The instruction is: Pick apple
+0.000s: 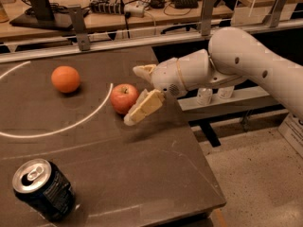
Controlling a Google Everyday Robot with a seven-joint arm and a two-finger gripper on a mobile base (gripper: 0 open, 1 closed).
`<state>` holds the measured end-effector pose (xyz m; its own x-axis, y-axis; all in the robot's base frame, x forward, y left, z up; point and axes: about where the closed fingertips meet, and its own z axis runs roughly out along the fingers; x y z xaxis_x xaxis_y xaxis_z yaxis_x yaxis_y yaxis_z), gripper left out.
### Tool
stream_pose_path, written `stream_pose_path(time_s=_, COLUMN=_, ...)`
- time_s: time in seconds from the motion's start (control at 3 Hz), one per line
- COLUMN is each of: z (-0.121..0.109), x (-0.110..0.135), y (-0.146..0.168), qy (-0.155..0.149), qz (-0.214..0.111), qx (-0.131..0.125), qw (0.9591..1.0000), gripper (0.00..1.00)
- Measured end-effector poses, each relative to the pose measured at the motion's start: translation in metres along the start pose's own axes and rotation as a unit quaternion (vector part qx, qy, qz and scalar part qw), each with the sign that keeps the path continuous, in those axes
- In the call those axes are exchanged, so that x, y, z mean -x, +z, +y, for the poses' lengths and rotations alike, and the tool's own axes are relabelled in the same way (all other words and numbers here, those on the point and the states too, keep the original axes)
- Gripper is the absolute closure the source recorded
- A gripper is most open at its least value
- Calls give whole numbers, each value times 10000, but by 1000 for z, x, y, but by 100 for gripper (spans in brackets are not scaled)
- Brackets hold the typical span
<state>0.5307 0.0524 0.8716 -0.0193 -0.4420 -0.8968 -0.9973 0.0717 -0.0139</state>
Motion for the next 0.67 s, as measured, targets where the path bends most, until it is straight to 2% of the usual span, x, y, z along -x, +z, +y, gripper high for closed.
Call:
stream_pose_path(time_s=0.33, z=4, x=8, y=17, qy=-94, qz=-62, qx=187, qw=9998, gripper=0)
stream_pose_path(time_s=0.67, z=9, x=8, y=24, qy=-136, qz=-82, qx=325, qw=9993, gripper=18)
